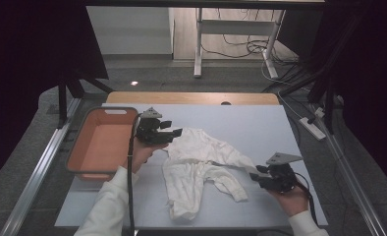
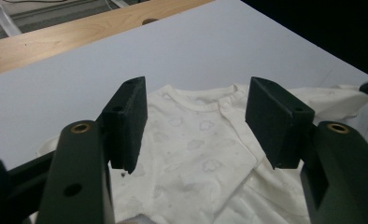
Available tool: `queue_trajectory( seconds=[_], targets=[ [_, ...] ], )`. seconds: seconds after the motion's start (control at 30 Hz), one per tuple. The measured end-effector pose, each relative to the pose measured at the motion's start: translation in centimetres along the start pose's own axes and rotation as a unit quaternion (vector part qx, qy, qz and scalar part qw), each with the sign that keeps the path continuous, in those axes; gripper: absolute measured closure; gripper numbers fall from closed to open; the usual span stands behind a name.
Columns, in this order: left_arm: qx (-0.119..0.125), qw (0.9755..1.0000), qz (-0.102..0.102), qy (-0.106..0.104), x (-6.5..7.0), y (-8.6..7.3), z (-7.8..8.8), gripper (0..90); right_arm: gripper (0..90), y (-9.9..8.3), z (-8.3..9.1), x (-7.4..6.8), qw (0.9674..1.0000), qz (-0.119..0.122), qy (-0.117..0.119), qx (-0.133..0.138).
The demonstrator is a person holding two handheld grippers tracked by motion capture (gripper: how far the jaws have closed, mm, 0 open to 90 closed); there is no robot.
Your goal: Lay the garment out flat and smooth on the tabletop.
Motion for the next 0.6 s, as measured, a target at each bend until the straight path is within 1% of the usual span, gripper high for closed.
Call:
queue_trajectory(
  seconds=[0.03, 0.07, 0.13, 0.23, 0.3, 0.33, 0.47, 0.6],
  targets=[
    [0.001, 1.0, 0.0, 0.0, 0.0, 0.0, 0.0, 39.1, 53.9, 0.2, 0.6, 0.6, 0.9997, -0.014, -0.011, 0.016],
    [0.001, 1.0, 0.001, 0.0, 0.0, 0.0, 0.0, 39.2, 53.4, 0.4, 1.0, 1.2, 0.9991, -0.027, -0.018, 0.026],
    [0.001, 1.0, 0.001, 0.001, -0.1, 0.0, 0.1, 39.1, 52.7, 0.3, 1.7, 2.3, 0.9979, -0.045, -0.027, 0.038],
    [0.001, 1.0, 0.0, 0.002, 0.0, 0.0, 0.1, 39.1, 51.8, 0.1, 2.4, 3.8, 0.9956, -0.063, -0.05, 0.049],
    [0.001, 1.0, 0.0, 0.002, 0.0, 0.0, 0.0, 39.1, 50.5, -0.1, 2.5, 4.6, 0.9945, -0.064, -0.068, 0.046],
    [0.001, 1.0, 0.0, 0.002, 0.0, 0.0, 0.0, 39.1, 50.3, -0.3, 2.3, 5.1, 0.9941, -0.068, -0.072, 0.043],
    [0.001, 1.0, 0.001, 0.004, -0.1, 0.0, 0.0, 38.5, 50.0, -0.9, 1.4, 6.4, 0.9939, -0.077, -0.075, 0.026],
    [0.002, 1.0, 0.0, 0.005, -0.1, 0.0, 0.1, 38.6, 50.0, -1.7, 0.4, 6.7, 0.9939, -0.081, -0.075, -0.002]
  ],
)
Point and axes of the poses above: each handheld gripper's, and its own axes: z roughly backward along the jaws, y roughly out of its top, x roughly to its right, the point moved 3 cm from there along -z, roughly forward along the jaws, and after that the axes turned 9 degrees about x, right-handed, at the moved point
